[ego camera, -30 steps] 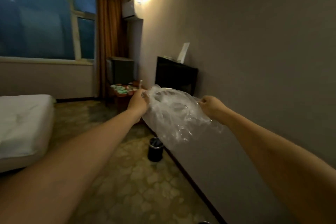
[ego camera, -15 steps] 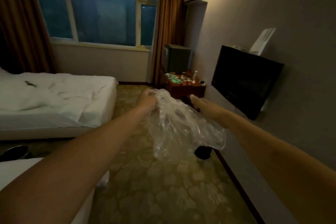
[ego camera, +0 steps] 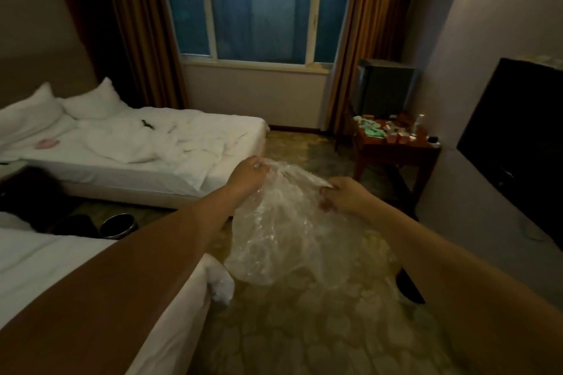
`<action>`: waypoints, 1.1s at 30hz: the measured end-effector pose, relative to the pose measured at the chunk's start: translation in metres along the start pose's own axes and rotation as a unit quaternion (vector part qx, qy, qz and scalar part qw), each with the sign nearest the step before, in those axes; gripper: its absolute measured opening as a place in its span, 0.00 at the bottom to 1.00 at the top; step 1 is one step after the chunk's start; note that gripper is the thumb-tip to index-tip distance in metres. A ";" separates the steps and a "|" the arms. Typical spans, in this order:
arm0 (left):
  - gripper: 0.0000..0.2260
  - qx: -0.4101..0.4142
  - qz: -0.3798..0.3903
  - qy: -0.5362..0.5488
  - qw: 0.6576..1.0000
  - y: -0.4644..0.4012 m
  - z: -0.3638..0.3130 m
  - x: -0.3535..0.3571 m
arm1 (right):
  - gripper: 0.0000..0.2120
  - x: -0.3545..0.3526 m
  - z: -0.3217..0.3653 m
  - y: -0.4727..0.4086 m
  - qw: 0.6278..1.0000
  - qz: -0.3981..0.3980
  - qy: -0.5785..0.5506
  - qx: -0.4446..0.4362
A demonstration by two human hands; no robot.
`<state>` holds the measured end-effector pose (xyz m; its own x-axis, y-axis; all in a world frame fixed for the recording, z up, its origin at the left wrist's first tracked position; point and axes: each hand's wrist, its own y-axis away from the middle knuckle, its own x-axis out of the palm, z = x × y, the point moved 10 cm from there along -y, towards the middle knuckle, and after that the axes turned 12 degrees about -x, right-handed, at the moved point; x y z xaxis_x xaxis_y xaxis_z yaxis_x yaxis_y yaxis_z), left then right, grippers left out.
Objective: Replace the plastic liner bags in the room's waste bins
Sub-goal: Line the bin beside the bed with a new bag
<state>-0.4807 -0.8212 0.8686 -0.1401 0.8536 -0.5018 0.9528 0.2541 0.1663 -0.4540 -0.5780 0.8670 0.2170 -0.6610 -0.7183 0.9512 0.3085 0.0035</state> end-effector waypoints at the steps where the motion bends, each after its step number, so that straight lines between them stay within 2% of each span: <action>1: 0.13 -0.008 -0.008 -0.028 1.000 -0.015 0.002 0.002 | 0.11 -0.002 -0.006 -0.017 1.000 0.009 -0.006 0.002; 4: 0.14 -0.038 -0.042 -0.084 0.995 -0.053 0.010 0.006 | 0.10 -0.005 -0.032 -0.070 0.998 0.026 -0.058 0.022; 9: 0.28 -0.069 -0.116 -0.130 0.982 -0.084 0.030 0.011 | 0.08 -0.006 -0.066 -0.137 0.989 0.040 -0.129 0.053; 11: 0.30 -0.082 -0.140 -0.122 0.979 -0.088 0.042 0.011 | 0.08 -0.002 -0.072 -0.157 0.989 0.058 -0.129 0.052; 13: 0.27 -0.094 -0.160 -0.057 0.981 -0.086 0.057 0.011 | 0.08 0.003 -0.074 -0.179 0.989 0.067 -0.126 0.043; 14: 0.26 -0.107 -0.151 -0.018 0.983 -0.083 0.064 0.016 | 0.08 0.006 -0.073 -0.191 0.989 0.074 -0.125 0.037; 16: 0.24 -0.154 -0.081 0.022 0.985 -0.085 0.092 0.043 | 0.09 0.016 -0.072 -0.212 0.987 0.087 -0.134 0.033; 19: 0.33 -0.209 0.067 0.034 0.975 -0.094 0.134 0.101 | 0.10 0.028 -0.070 -0.240 0.984 0.103 -0.142 0.033; 22: 0.37 -0.261 0.100 0.088 0.956 -0.121 0.163 0.138 | 0.10 0.035 -0.070 -0.273 0.984 0.116 -0.134 0.033; 25: 0.29 -0.279 0.120 0.119 0.945 -0.164 0.168 0.162 | 0.09 0.042 -0.069 -0.315 0.985 0.118 -0.123 0.026; 27: 0.18 -0.290 0.124 0.145 0.938 -0.202 0.174 0.166 | 0.08 0.049 -0.072 -0.347 0.985 0.117 -0.125 0.030; 29: 0.05 -0.326 0.136 0.243 0.903 -0.241 0.187 0.169 | 0.08 0.062 -0.074 -0.382 0.985 0.129 -0.110 0.028; 31: 0.03 -0.351 0.115 0.305 0.878 -0.284 0.200 0.159 | 0.09 0.078 -0.074 -0.419 0.985 0.145 -0.092 0.030; 33: 0.03 -0.363 0.062 0.330 0.869 -0.321 0.211 0.134 | 0.10 0.094 -0.074 -0.456 0.985 0.149 -0.074 0.043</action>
<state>-0.7485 -0.8849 0.5689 -0.3999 0.9094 0.1143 0.5835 0.1564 0.7969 -0.8841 -0.7297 0.7464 0.5127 -0.6452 -0.5665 0.8544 0.4486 0.2624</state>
